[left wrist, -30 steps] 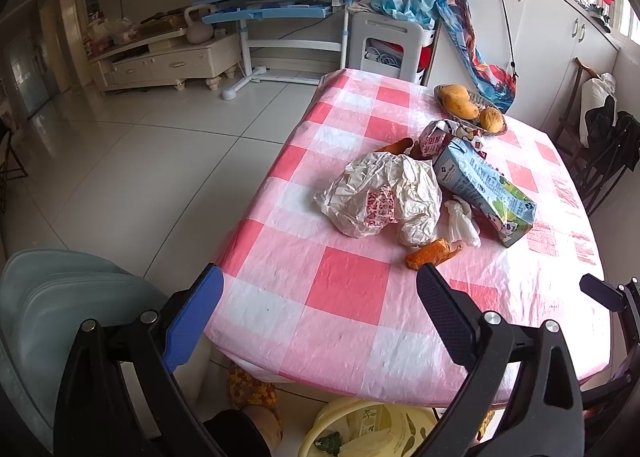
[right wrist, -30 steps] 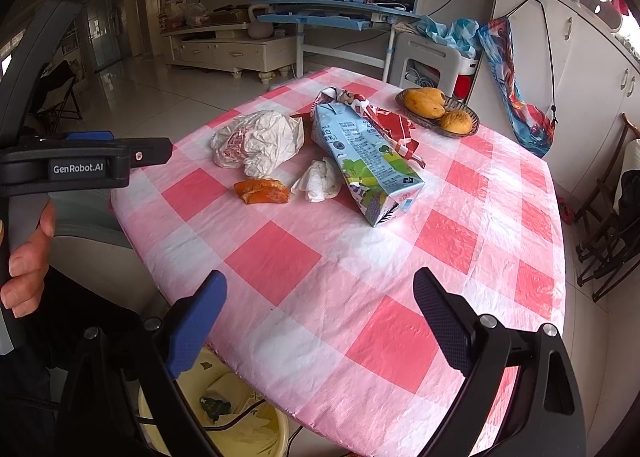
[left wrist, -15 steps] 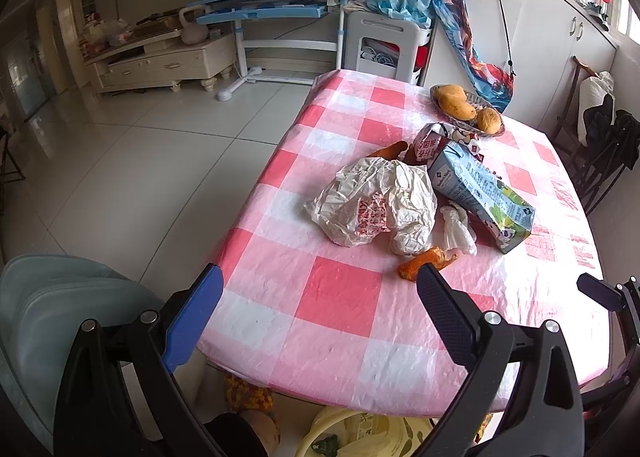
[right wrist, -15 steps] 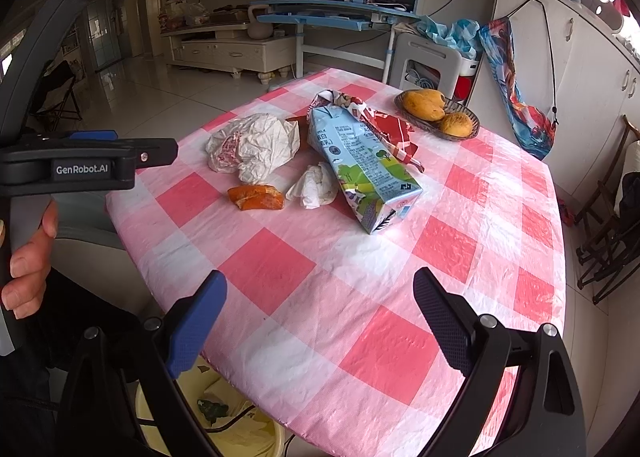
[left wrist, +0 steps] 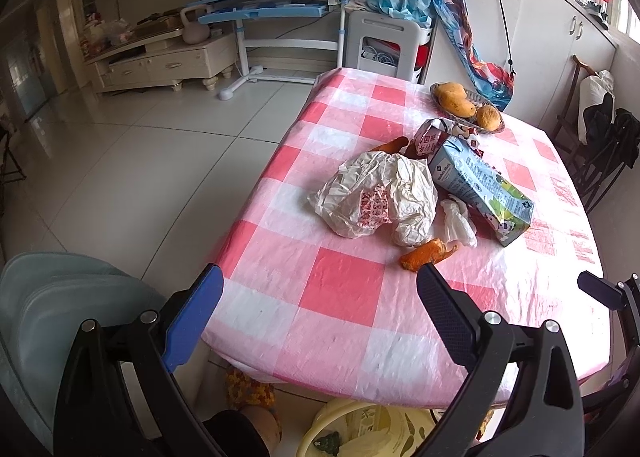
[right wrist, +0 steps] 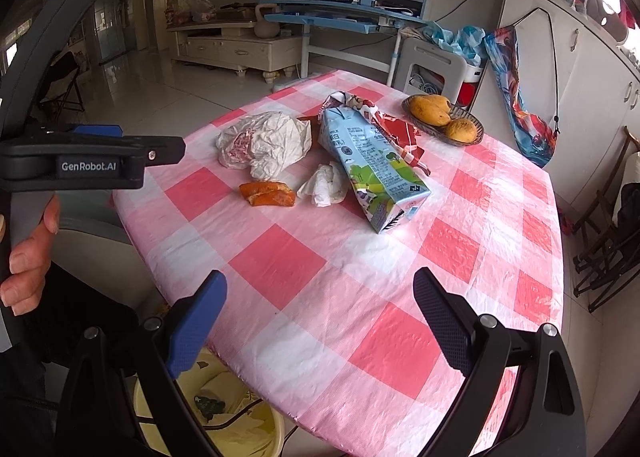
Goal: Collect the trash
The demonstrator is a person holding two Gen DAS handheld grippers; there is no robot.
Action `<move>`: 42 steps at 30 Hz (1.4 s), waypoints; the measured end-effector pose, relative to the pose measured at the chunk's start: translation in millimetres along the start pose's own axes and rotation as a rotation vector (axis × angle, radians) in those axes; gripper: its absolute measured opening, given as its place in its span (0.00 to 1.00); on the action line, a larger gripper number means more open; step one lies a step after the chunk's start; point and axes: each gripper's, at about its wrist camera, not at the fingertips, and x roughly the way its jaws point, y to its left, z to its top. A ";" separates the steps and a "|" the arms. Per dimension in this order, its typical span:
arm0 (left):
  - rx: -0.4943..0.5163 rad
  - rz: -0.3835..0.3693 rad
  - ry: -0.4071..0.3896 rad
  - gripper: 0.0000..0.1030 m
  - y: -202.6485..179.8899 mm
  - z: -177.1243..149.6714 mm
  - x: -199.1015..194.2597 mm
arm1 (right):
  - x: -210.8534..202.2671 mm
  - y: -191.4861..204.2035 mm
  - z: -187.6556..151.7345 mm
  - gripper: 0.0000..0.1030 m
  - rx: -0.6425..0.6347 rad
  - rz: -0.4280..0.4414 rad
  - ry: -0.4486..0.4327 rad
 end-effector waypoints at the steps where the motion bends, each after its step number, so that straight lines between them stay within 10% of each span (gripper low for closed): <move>1: -0.001 0.000 0.001 0.91 -0.1 -0.3 0.0 | 0.3 -0.1 0.2 0.87 0.000 0.000 0.000; 42: -0.013 0.005 0.002 0.91 5.9 -2.7 0.2 | 0.4 -1.2 -0.2 0.87 0.005 0.001 -0.006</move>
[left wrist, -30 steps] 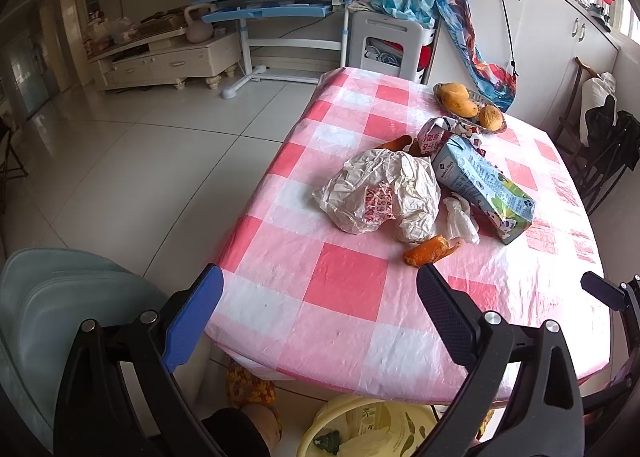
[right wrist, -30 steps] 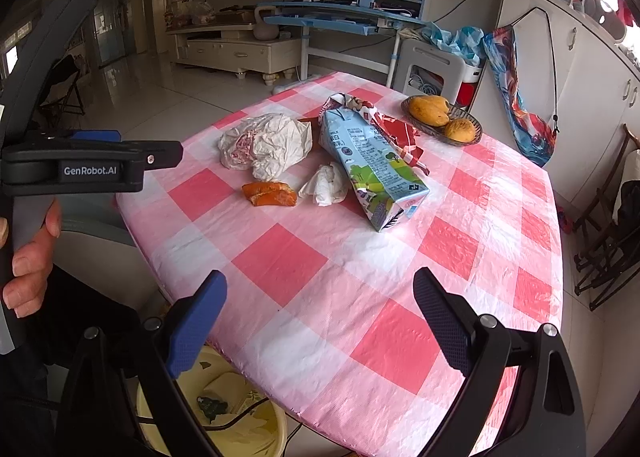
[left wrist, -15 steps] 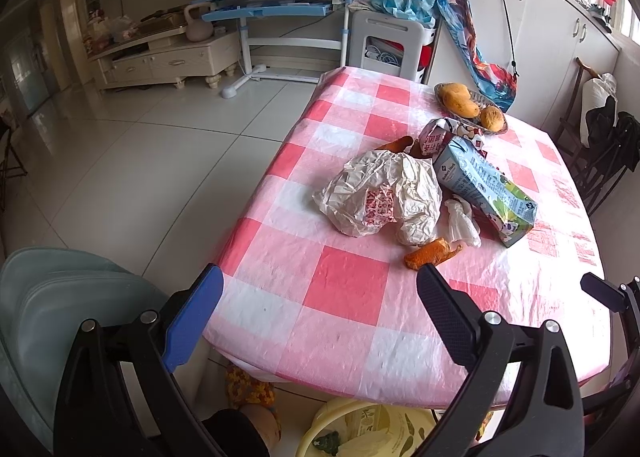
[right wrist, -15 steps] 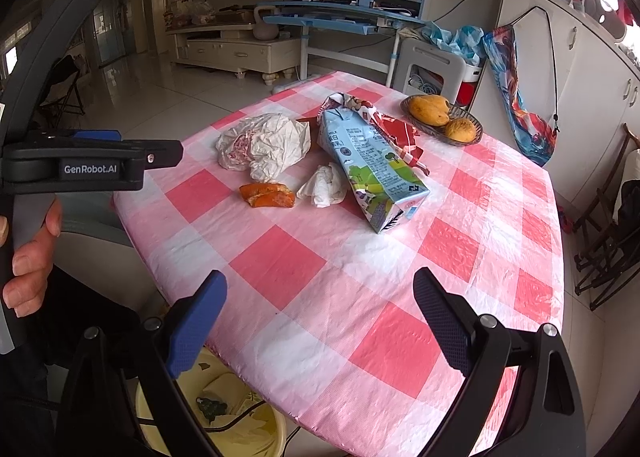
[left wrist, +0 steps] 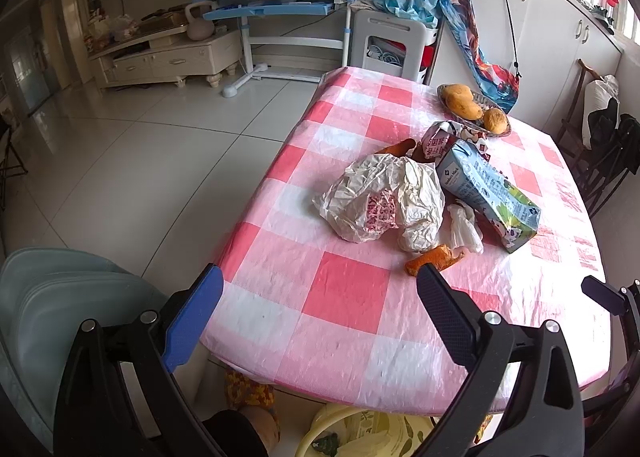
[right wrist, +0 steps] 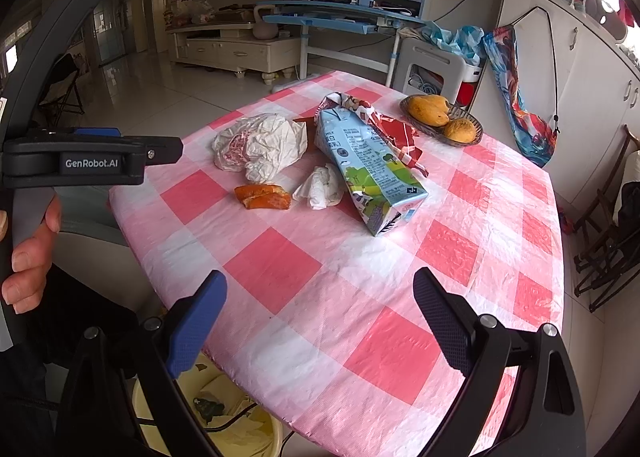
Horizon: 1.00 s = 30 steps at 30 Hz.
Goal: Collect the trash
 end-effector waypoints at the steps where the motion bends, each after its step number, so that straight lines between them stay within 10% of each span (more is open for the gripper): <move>1: 0.001 0.000 0.000 0.91 0.0 0.0 0.1 | 0.0 0.0 -0.3 0.87 0.001 0.000 0.000; 23: -0.114 -0.021 0.064 0.91 25.1 3.8 21.4 | 2.5 -6.4 5.0 0.87 -0.009 -0.011 -0.013; 30: -0.012 -0.042 0.060 0.91 5.4 17.8 30.1 | 0.9 -8.9 6.4 0.87 0.003 -0.007 -0.023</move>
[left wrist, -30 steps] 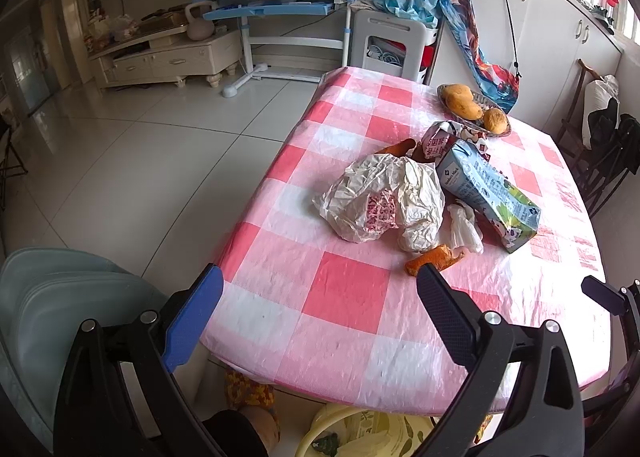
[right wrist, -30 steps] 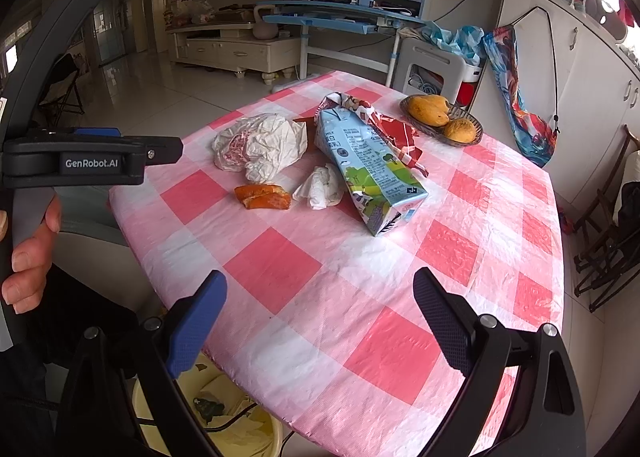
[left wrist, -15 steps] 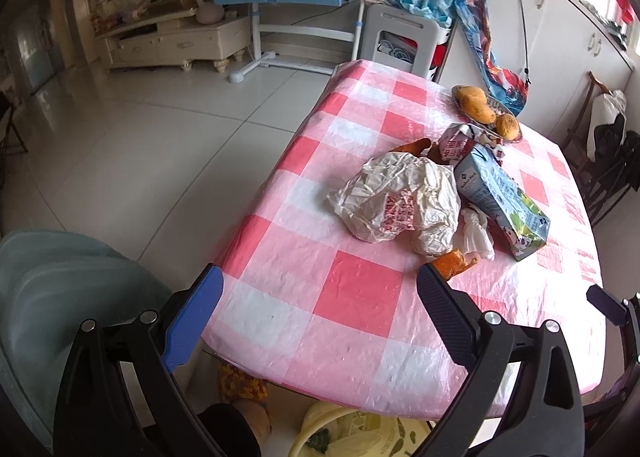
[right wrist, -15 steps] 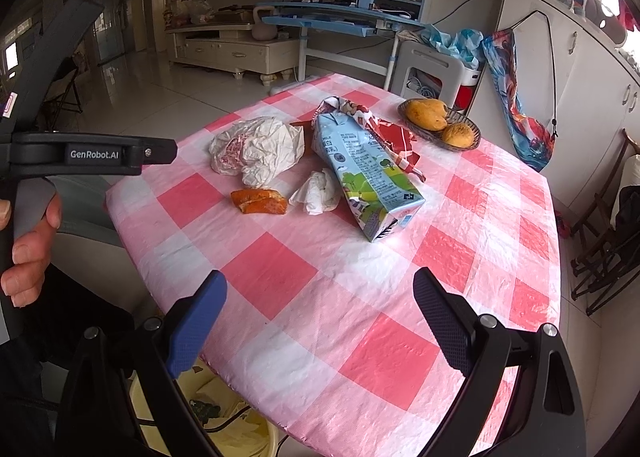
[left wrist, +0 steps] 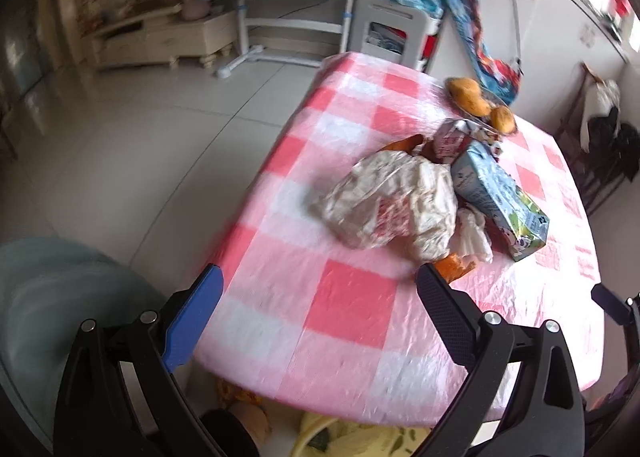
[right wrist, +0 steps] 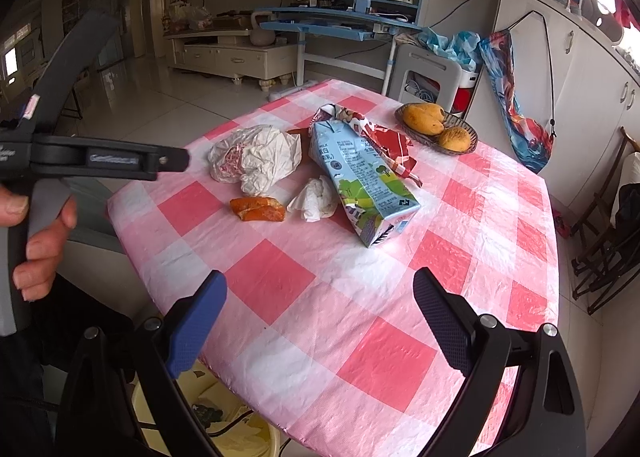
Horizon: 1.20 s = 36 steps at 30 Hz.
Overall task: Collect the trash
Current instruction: 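Grasp the crumpled white plastic bag with the left tool and lift it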
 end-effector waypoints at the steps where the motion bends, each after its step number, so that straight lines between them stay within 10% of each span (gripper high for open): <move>1: 0.023 -0.007 -0.005 0.91 -5.5 4.3 1.0 | 0.8 0.3 0.2 0.87 -0.001 0.001 0.001; 12: 0.332 0.069 -0.002 0.90 -81.2 35.7 49.8 | 14.3 7.5 -1.6 0.87 -0.041 0.001 0.030; 15: 0.356 0.072 0.010 0.54 -85.2 43.8 59.0 | 19.1 9.3 -2.4 0.87 -0.059 -0.003 0.042; 20: 0.232 -0.045 0.040 0.26 -61.4 57.4 50.7 | 21.5 8.9 -0.9 0.87 -0.056 0.008 0.041; 28: -0.014 -0.270 0.043 0.25 -5.4 66.4 20.0 | 25.8 20.9 3.1 0.87 -0.044 0.058 0.043; 36: -0.127 -0.335 0.008 0.25 19.3 70.7 6.0 | 40.4 35.5 15.6 0.87 0.015 0.168 0.046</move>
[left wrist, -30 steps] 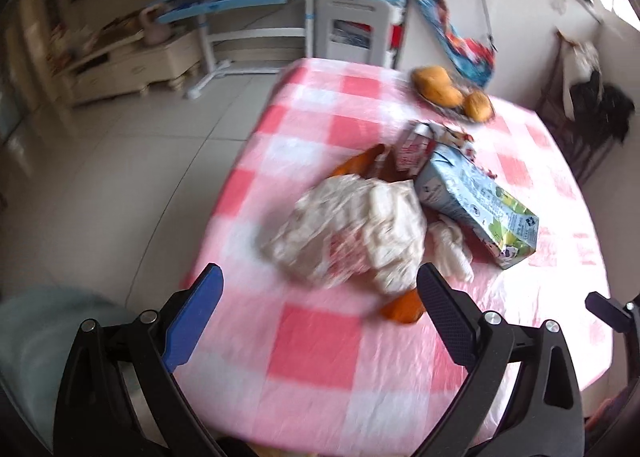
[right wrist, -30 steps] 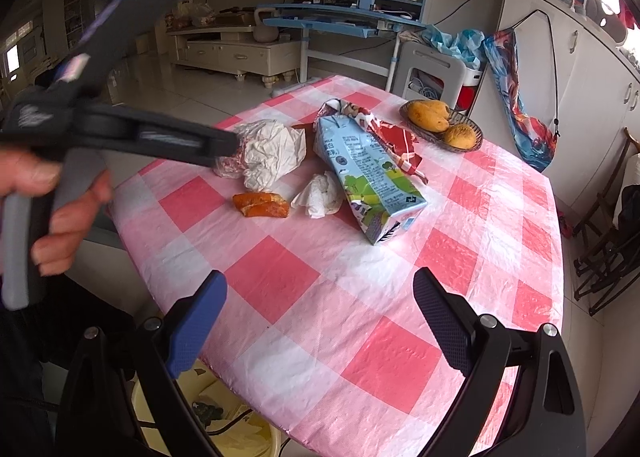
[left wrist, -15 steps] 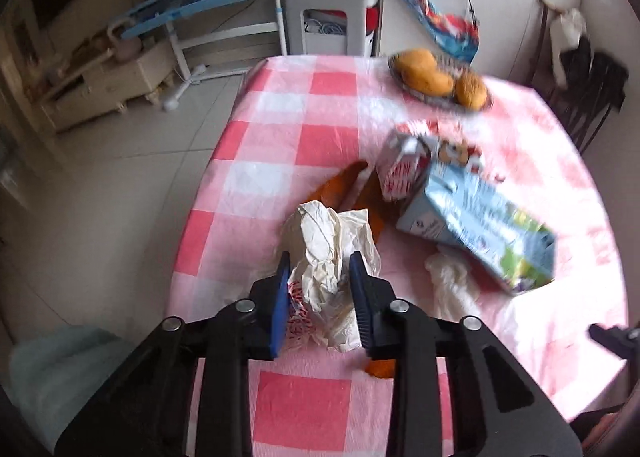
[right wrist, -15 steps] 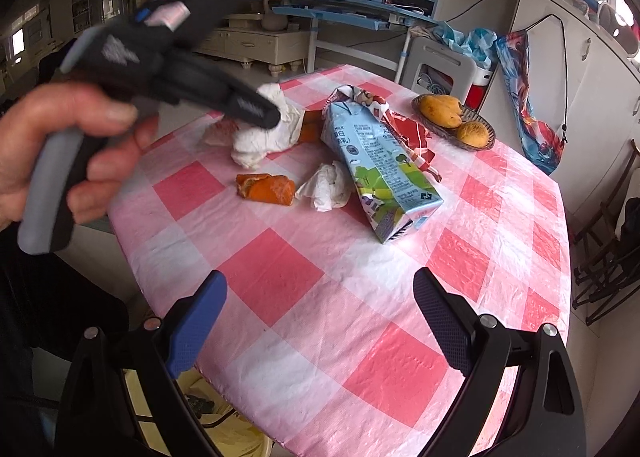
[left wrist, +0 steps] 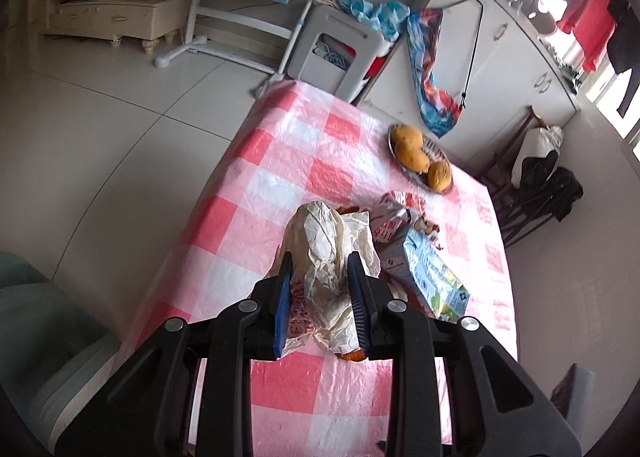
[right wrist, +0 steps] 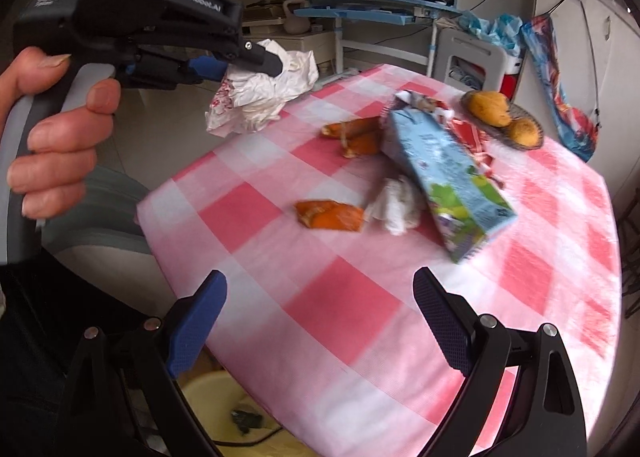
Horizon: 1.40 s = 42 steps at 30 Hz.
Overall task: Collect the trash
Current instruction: 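Grasp the crumpled white plastic bag with the left tool and lift it, then grasp a small orange peel with the right tool while the left tool holds the bag up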
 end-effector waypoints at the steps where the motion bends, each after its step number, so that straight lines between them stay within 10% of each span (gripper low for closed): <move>1: -0.006 -0.006 -0.004 0.25 0.6 0.8 -1.4 | 3.1 1.0 2.7 0.87 0.011 0.010 -0.001; 21: -0.069 -0.042 -0.004 0.27 11.3 18.2 2.8 | 62.1 -6.9 35.4 0.67 0.195 0.017 0.035; 31: -0.067 -0.042 -0.005 0.27 9.1 28.2 10.2 | 61.2 -4.2 34.6 0.61 0.072 -0.046 0.085; 38: -0.044 -0.030 0.001 0.27 2.0 25.1 13.6 | 56.1 -23.0 31.7 0.21 0.154 -0.021 0.052; 42: -0.048 -0.025 -0.002 0.27 4.5 23.5 11.2 | 54.3 -17.5 33.0 0.20 0.137 0.001 0.055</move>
